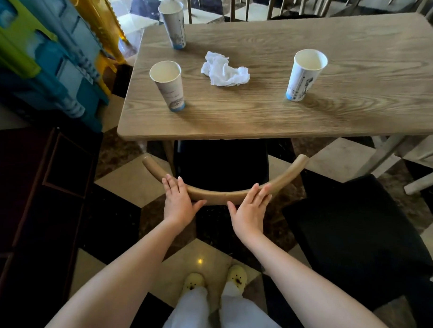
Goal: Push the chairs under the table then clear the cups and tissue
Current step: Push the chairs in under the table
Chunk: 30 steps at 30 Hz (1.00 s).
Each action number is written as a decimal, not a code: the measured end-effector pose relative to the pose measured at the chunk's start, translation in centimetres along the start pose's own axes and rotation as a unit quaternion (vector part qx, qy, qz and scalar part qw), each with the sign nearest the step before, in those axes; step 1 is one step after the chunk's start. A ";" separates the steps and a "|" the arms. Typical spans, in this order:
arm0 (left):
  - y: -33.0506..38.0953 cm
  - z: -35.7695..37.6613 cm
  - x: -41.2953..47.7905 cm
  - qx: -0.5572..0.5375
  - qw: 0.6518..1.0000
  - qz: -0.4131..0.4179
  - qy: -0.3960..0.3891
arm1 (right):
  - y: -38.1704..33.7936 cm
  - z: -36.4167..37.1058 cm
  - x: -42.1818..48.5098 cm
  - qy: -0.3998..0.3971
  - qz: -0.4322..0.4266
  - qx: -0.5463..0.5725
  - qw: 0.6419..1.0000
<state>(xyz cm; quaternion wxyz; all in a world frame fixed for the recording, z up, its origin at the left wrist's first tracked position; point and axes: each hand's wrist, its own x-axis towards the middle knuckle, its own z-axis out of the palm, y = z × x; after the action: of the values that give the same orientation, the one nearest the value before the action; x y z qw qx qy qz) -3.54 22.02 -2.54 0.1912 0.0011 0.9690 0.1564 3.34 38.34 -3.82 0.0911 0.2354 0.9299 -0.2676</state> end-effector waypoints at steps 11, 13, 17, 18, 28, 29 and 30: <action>-1.7 3.3 -6.9 0.023 0.995 0.025 -0.099 | 6.6 -2.6 -3.2 -0.039 -0.134 -0.110 0.984; -1.7 4.1 -8.1 0.036 0.986 0.024 -0.158 | 7.9 -2.3 -4.8 -0.074 -0.135 -0.130 0.980; -2.0 5.5 -11.2 0.089 0.949 0.049 -0.299 | 10.4 -0.9 -9.2 -0.211 -0.092 -0.138 0.963; -2.2 5.8 -12.0 0.099 0.943 0.059 -0.312 | 10.9 -0.7 -10.4 -0.241 -0.080 -0.130 0.958; -4.5 9.7 -23.2 0.135 0.914 0.134 -0.359 | 14.6 -1.0 -25.3 -0.369 -0.007 -0.107 0.923; -4.5 10.2 -24.4 0.134 0.911 0.137 -0.364 | 15.1 -1.1 -26.7 -0.372 0.003 -0.102 0.922; -4.5 10.6 -25.6 0.138 0.909 0.142 -0.366 | 15.6 -1.4 -28.1 -0.373 0.010 -0.098 0.923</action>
<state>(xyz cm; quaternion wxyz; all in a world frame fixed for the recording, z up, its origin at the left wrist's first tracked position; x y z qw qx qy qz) 24.37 19.38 -3.69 0.5065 0.2220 0.8325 0.0348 35.36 39.82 -1.45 0.4565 0.1175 0.8480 -0.2422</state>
